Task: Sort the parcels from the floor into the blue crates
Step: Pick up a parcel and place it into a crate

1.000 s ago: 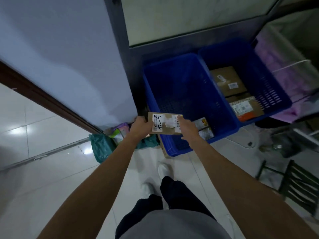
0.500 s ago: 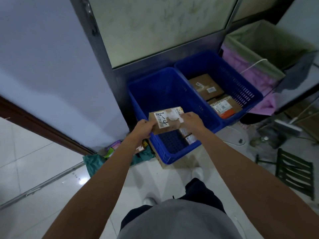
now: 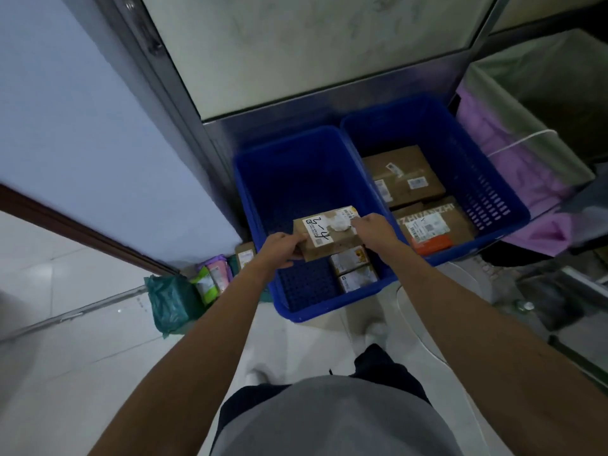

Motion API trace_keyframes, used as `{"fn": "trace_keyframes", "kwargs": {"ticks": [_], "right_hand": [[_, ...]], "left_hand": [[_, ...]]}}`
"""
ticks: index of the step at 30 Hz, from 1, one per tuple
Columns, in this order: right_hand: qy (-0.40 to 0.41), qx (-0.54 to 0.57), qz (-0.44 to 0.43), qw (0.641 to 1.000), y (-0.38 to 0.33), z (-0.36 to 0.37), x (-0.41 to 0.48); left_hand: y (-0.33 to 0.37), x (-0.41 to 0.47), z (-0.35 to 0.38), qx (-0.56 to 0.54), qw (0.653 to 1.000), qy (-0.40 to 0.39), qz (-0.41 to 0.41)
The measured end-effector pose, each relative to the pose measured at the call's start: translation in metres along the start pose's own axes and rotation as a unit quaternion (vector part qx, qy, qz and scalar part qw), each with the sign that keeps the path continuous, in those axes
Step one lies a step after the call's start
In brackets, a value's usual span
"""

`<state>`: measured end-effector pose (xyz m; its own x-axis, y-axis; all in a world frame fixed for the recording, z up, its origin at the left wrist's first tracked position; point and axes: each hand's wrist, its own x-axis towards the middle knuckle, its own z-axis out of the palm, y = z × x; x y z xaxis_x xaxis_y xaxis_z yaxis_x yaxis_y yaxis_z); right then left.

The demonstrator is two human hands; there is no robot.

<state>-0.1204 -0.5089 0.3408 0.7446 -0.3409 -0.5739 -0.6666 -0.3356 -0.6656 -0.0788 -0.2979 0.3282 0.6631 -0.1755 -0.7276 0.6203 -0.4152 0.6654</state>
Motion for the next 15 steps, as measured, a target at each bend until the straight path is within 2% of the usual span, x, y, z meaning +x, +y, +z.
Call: {"fn": "trace_keyframes", "kwargs": {"ticks": [7, 11, 15], "right_hand": [[-0.06, -0.066, 0.015, 0.996, 0.032, -0.056, 0.05], [-0.095, -0.128, -0.005, 0.987, 0.048, -0.072, 0.071], [-0.098, -0.184, -0.04, 0.977, 0.059, -0.073, 0.094]], "left_hand": [[0.015, 0.015, 0.077, -0.04, 0.998, 0.048, -0.025], [0.015, 0.032, 0.1, -0.073, 0.994, 0.07, -0.042], [0.015, 0.054, 0.113, -0.08, 0.991, 0.085, -0.065]]}}
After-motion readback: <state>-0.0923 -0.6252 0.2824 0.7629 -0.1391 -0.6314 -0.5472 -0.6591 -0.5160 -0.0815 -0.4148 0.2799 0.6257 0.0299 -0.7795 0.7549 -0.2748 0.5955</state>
